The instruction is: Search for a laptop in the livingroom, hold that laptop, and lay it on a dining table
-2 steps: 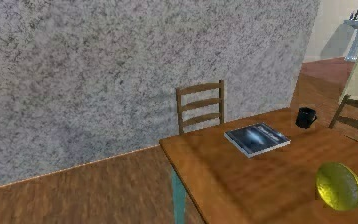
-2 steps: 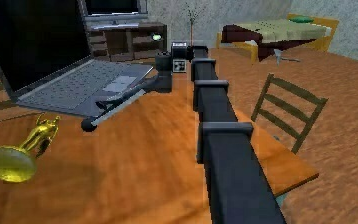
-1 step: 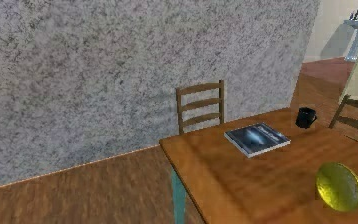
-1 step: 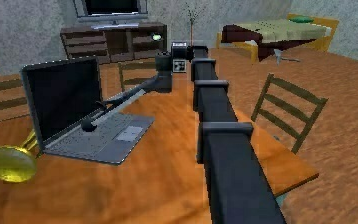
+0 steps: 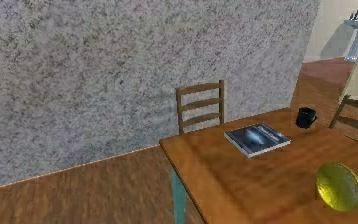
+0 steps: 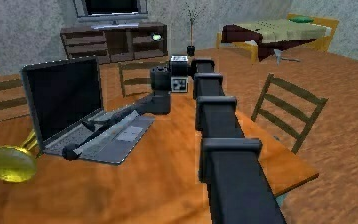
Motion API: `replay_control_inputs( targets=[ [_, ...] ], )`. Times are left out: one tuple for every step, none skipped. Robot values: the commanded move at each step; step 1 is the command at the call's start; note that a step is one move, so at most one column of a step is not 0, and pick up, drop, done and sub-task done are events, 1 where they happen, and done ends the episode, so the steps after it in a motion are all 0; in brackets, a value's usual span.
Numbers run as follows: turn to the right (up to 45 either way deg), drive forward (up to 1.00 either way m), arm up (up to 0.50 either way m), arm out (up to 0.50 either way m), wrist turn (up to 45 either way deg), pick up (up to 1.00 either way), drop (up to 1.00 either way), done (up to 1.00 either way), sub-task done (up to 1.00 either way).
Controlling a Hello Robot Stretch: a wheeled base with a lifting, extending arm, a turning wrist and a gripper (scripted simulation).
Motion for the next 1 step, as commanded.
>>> replay_control_inputs(
  targets=[
    [0.0,0.00,0.00,0.00,0.0,0.00,0.00,1.00,0.00]
  ],
)
